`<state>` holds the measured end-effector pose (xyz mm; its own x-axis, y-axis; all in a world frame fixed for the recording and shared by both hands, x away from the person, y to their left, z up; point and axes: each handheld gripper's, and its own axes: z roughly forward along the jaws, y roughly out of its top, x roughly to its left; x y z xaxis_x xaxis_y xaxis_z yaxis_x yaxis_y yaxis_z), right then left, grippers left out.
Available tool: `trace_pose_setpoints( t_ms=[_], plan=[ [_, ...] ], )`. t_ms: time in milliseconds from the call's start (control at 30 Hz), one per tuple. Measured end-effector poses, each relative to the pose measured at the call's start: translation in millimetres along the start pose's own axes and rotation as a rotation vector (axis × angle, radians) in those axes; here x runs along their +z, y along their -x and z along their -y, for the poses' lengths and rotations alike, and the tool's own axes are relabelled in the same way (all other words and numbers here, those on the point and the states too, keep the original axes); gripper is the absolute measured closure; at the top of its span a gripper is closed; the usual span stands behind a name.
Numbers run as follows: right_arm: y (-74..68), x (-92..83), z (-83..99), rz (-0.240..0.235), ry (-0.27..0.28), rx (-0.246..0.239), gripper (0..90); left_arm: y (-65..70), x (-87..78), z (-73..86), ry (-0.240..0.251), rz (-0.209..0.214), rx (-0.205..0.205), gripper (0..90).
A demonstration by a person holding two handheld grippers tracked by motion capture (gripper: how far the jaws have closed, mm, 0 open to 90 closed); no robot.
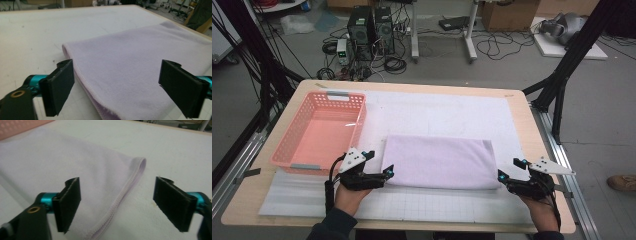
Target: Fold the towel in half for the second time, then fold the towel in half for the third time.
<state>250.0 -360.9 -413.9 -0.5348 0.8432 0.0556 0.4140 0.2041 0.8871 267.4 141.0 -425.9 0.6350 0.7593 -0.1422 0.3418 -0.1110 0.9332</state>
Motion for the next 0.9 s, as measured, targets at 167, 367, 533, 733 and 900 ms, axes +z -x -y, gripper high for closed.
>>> trace_pose_setpoints(
  t_ms=[167,367,533,733,900],
  plan=[
    [0.3,-0.4,-2.5,0.006,0.018,-0.001,17.8,4.9,-1.7,-0.4,0.026,0.015,0.012,14.5],
    [1.6,4.1,-3.4,0.016,-0.003,-0.005,17.6,2.5,-3.7,0.5,0.018,-0.003,0.012,14.5],
    [2.3,1.9,-4.2,0.023,0.007,0.001,17.6,1.3,-2.8,0.7,0.009,-0.005,0.005,14.4],
    [-0.5,5.9,-9.6,0.008,0.008,0.003,17.5,2.8,-0.9,2.2,-0.028,-0.007,-0.006,14.4],
    [-4.5,13.3,-16.8,-0.012,0.007,-0.007,17.2,2.6,1.1,6.1,-0.073,-0.007,-0.014,15.7]
  ],
)
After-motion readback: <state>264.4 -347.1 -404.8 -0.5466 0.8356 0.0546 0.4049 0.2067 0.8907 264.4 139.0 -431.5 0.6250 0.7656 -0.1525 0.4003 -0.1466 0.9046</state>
